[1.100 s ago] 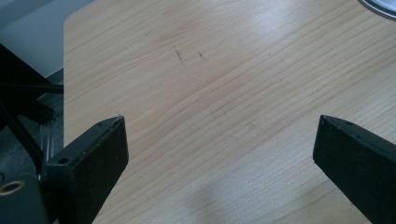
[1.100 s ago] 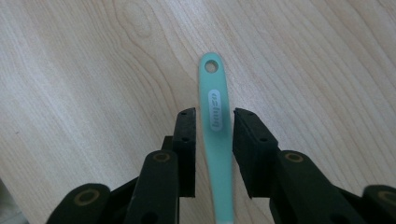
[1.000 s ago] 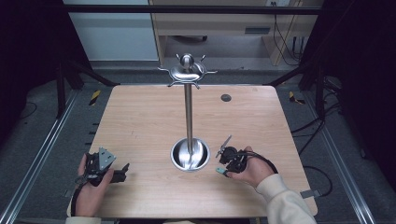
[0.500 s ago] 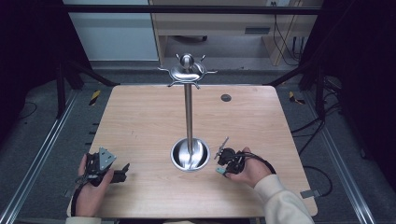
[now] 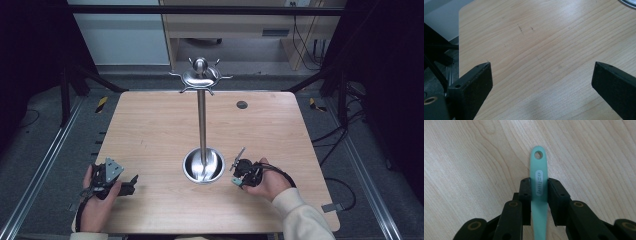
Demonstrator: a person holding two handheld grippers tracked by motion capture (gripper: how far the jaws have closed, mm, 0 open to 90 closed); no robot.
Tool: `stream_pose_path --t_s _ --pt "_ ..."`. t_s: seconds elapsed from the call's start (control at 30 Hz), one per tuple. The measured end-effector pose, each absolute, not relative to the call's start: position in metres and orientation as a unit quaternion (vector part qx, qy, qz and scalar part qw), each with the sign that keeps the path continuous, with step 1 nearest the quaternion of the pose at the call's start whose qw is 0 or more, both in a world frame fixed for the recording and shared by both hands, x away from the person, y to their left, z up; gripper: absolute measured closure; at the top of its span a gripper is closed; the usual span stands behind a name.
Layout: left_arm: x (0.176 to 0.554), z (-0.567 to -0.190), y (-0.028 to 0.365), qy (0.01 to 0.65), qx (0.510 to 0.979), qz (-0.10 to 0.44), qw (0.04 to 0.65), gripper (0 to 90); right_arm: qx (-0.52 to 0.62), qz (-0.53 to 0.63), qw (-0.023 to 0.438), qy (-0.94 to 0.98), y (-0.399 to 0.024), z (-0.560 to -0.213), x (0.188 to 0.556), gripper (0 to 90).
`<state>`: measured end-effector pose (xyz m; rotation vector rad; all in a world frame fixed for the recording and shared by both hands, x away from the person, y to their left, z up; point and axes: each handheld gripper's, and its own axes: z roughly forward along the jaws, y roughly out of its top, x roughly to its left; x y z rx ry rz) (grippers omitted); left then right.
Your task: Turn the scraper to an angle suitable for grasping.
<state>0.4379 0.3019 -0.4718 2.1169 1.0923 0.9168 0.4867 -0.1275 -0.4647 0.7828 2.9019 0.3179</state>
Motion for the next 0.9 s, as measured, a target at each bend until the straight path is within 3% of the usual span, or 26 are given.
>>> stream_pose_path --t_s 0.9 --pt "0.439 -0.474 0.302 0.412 0.794 0.339 0.292 3.1 0.28 0.147 0.112 0.942 -0.151 -0.402 0.489 74.3"
